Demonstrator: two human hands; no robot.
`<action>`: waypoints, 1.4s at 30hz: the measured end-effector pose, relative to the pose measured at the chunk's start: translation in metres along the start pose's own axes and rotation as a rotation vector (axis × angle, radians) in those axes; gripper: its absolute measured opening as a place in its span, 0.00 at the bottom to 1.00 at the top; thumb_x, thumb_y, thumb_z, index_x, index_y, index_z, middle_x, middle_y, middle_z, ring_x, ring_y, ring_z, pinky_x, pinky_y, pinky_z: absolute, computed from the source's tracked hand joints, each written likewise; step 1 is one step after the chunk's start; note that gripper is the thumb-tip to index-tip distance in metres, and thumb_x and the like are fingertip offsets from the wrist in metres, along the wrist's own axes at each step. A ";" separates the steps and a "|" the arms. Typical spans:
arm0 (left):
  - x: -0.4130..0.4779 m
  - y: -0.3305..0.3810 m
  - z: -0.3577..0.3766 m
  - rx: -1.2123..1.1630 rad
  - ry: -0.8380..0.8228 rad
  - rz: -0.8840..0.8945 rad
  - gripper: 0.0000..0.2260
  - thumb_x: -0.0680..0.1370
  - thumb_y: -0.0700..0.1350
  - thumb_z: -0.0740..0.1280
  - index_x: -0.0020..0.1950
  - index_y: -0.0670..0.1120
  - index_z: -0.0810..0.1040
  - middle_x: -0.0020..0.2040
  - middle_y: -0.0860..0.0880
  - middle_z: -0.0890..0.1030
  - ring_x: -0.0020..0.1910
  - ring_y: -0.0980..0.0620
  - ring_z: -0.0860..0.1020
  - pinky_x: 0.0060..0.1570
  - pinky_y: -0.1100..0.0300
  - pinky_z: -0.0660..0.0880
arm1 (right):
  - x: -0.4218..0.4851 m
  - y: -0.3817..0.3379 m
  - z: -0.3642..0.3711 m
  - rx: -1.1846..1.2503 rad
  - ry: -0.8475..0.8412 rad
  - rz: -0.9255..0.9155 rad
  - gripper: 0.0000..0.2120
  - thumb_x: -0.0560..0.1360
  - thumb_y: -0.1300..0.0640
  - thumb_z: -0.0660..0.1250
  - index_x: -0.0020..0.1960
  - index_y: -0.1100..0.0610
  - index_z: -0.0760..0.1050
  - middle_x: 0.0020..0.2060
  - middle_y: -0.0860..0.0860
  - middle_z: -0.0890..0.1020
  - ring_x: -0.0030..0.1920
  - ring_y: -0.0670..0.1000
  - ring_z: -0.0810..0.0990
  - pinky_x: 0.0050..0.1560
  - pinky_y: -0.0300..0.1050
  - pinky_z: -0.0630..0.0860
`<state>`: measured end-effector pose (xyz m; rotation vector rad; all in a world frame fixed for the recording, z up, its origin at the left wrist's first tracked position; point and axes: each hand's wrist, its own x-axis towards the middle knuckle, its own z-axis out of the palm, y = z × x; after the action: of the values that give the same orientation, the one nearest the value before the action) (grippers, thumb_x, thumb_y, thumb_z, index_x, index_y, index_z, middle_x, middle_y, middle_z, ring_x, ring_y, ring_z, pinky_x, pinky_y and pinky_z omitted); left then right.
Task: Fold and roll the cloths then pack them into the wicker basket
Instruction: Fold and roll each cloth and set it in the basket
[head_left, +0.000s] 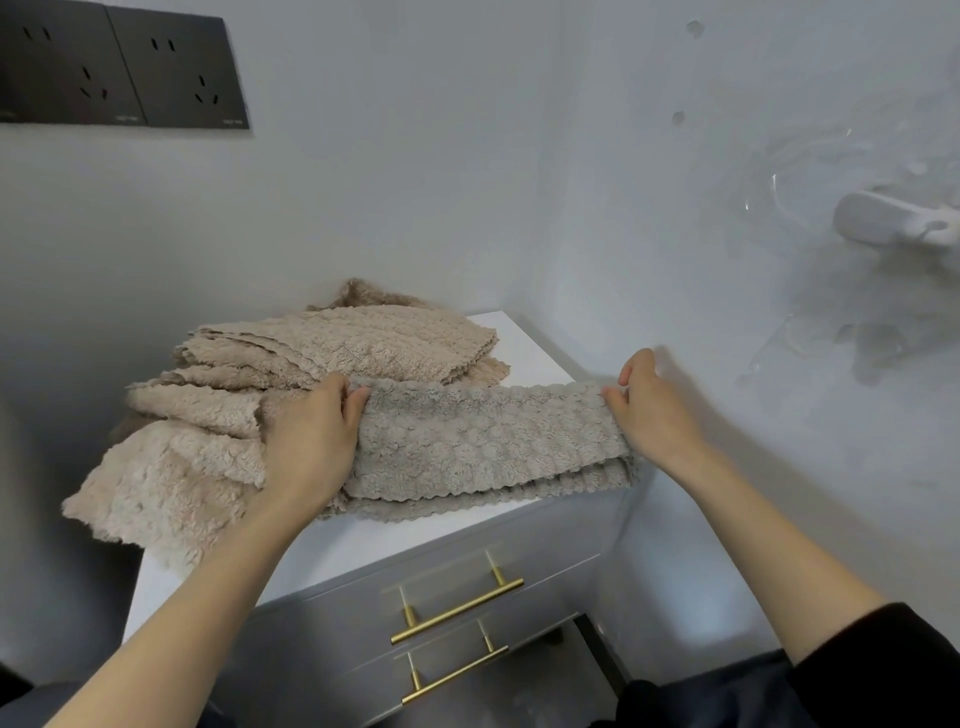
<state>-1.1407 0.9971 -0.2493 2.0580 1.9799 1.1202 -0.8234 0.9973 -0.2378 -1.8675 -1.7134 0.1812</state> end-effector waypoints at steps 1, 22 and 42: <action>0.000 -0.001 0.000 -0.007 -0.002 0.009 0.14 0.82 0.49 0.58 0.40 0.42 0.68 0.28 0.46 0.72 0.28 0.48 0.71 0.28 0.55 0.62 | -0.001 0.000 -0.001 -0.016 -0.005 -0.016 0.07 0.80 0.60 0.58 0.50 0.60 0.60 0.29 0.52 0.68 0.34 0.58 0.71 0.34 0.49 0.63; 0.003 0.006 -0.006 0.227 -0.154 -0.028 0.18 0.78 0.57 0.62 0.40 0.43 0.68 0.38 0.46 0.72 0.39 0.45 0.73 0.34 0.55 0.66 | 0.008 -0.003 -0.001 -0.107 -0.414 0.264 0.22 0.74 0.47 0.69 0.31 0.56 0.62 0.27 0.51 0.67 0.29 0.50 0.67 0.29 0.43 0.59; 0.000 0.061 0.016 -0.808 -0.780 -0.532 0.25 0.71 0.40 0.75 0.60 0.46 0.64 0.43 0.40 0.84 0.39 0.40 0.84 0.37 0.55 0.82 | 0.069 -0.056 0.024 0.328 0.223 -0.177 0.08 0.76 0.68 0.59 0.53 0.59 0.70 0.41 0.50 0.76 0.41 0.51 0.75 0.42 0.47 0.71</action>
<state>-1.0807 0.9941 -0.2291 1.1630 1.2464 0.6620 -0.8724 1.0706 -0.2096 -1.4355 -1.5785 0.1652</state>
